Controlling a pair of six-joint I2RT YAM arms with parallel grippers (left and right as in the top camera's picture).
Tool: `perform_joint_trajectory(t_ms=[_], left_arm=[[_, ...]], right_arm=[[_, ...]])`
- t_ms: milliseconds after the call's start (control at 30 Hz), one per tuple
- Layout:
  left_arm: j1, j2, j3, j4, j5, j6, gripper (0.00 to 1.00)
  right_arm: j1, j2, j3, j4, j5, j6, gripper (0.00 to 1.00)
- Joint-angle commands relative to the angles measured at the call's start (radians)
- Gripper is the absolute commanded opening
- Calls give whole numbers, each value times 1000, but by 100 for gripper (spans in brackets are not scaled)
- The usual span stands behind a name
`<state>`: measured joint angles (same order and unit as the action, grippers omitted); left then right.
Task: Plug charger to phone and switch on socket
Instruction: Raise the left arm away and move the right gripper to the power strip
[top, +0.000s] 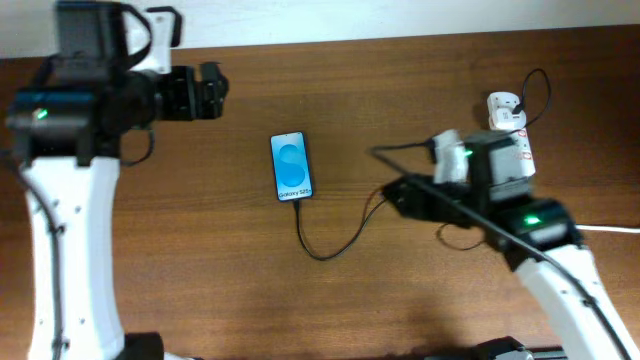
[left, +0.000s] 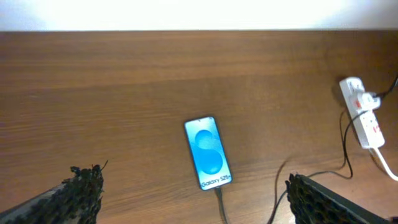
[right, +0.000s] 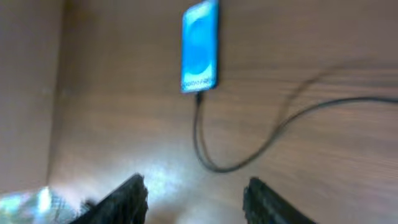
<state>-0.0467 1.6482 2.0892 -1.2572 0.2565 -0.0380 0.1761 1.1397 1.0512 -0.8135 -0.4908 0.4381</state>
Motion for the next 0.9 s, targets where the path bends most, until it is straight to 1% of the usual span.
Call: perform_joint_trajectory(t_ms=[0,133,200,233,333,433,500,633,733,867], left_arm=[[31,-39,14,-13,-4,1,99],[30,-37,13,-13,-11,1,99],[30,-37,13,-13,-11,1,99],[30,-37,13,-13,-11,1,99],[30,-37,13,-13,-11,1,99],[30,-38,13,-13,-11,1,99],[30,-37,13,-13,-11,1,99],[30,-37,13,-13,-11,1,99],[30,-37,13,-13,-11,1,99],[30,-37,13,-13,-11,1,99]], right_arm=[[-142,-22,153,-167,71,-140,53],[-294,-22,274,-290,162,-199,52],[-358,-22,303,-299,199,-199,48],[-398,-22,308,-296,217,-199,40],[-505,-8,308,-282,234,-200,27],[-592,32,308,-270,234,-225,22],[-640,69,308,-252,233,-235,4],[-695,153,308,-203,233,-270,4],[-729,228,309,-156,224,-270,4],[-779,317,309,-70,148,-273,4]])
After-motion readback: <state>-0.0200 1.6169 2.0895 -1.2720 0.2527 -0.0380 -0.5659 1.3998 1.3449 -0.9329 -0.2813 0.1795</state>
